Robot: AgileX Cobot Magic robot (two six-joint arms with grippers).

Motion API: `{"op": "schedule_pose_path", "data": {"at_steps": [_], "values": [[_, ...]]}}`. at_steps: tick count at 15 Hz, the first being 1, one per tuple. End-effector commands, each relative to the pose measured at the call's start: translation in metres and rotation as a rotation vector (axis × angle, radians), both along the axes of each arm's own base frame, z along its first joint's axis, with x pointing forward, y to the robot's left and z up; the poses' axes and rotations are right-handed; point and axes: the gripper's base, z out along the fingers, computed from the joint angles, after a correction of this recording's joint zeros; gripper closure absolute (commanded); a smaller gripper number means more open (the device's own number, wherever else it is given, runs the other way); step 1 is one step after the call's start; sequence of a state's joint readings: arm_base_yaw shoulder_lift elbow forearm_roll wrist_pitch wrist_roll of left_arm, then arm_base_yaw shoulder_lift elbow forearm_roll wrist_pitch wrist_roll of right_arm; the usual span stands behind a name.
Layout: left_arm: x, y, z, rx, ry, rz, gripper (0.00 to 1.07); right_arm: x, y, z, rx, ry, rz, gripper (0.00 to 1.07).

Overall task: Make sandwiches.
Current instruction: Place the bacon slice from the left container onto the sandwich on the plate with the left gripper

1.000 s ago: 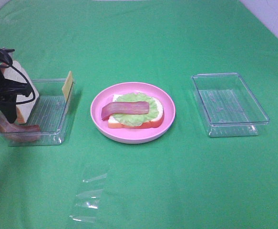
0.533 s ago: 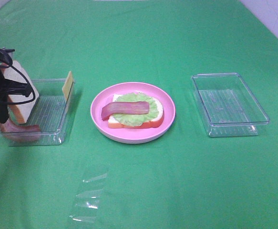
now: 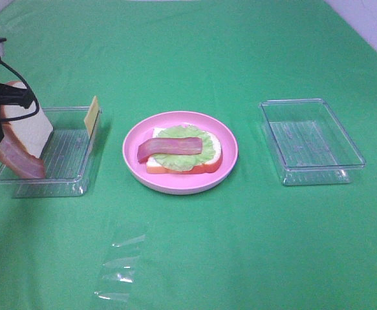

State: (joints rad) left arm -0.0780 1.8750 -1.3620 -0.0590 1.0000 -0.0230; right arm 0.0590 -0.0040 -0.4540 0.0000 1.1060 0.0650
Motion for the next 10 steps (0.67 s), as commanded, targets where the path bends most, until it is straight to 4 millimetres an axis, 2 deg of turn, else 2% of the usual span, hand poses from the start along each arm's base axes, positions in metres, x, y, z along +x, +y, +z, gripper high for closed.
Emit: {"op": "schedule_pose_path", "data": {"at_steps": [1,4,6,10], "values": [[-0.014,-0.004,0.036,-0.043,-0.049,-0.013,1.07,-0.003,0.000,0.000,-0.004,-0.032,-0.002,0.09],[-0.023,-0.012,0.060,-0.140,-0.097,-0.023,1.07,-0.003,0.000,0.000,-0.004,-0.032,-0.002,0.09],[-0.026,-0.026,0.088,-0.247,-0.158,-0.048,1.07,-0.003,0.000,0.000,-0.004,-0.032,-0.002,0.09],[-0.018,-0.084,0.140,-0.455,-0.292,-0.192,1.07,-0.003,0.000,0.000,-0.004,-0.032,-0.002,0.09]]}}
